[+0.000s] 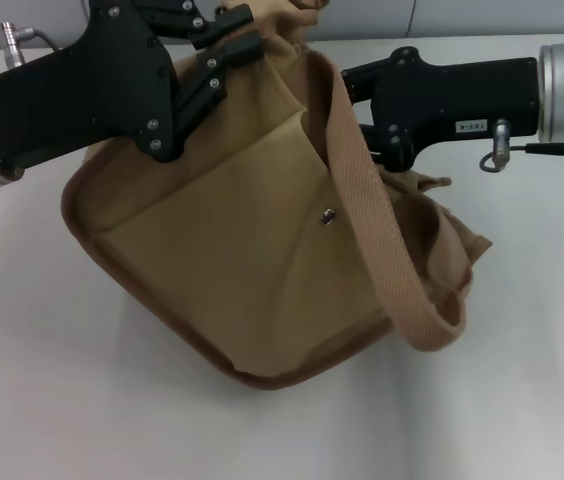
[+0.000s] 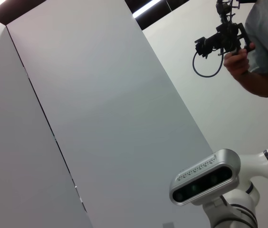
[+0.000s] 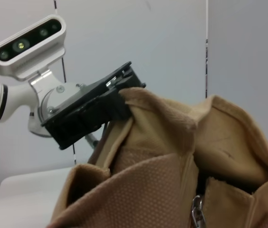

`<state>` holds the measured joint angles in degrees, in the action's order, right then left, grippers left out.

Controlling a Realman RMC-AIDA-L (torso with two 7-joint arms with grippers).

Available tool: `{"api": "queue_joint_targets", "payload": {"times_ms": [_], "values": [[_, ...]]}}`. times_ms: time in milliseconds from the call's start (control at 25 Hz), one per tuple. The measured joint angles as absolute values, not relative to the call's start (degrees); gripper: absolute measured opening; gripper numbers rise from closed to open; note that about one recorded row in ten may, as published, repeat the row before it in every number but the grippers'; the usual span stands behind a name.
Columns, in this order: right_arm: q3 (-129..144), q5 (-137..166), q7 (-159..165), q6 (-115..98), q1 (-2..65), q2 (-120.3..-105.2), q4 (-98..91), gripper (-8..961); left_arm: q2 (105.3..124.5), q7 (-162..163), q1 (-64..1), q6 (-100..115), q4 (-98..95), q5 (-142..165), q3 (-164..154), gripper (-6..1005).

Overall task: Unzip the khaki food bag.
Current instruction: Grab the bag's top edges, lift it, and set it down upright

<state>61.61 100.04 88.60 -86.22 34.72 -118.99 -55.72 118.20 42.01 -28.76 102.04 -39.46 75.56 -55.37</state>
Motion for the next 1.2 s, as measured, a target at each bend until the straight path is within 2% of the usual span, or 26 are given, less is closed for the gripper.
{"api": "queue_joint_targets", "payload": {"times_ms": [360, 920, 1200], "values": [[65.8, 99.8, 88.6, -82.9, 36.0, -119.33, -56.3, 451, 118.15, 42.0, -28.9, 102.0, -39.5, 75.6, -55.5, 83], [76.1, 95.1, 88.1, -70.5, 36.2, -119.62, -56.9, 327, 118.04, 42.1, -29.3, 102.1, -39.5, 75.7, -55.8, 83], [77.2, 94.9, 88.0, -69.3, 35.7, -119.49, -57.3, 74, 118.04, 42.1, -29.1, 102.0, -39.5, 75.7, -55.4, 83]]}}
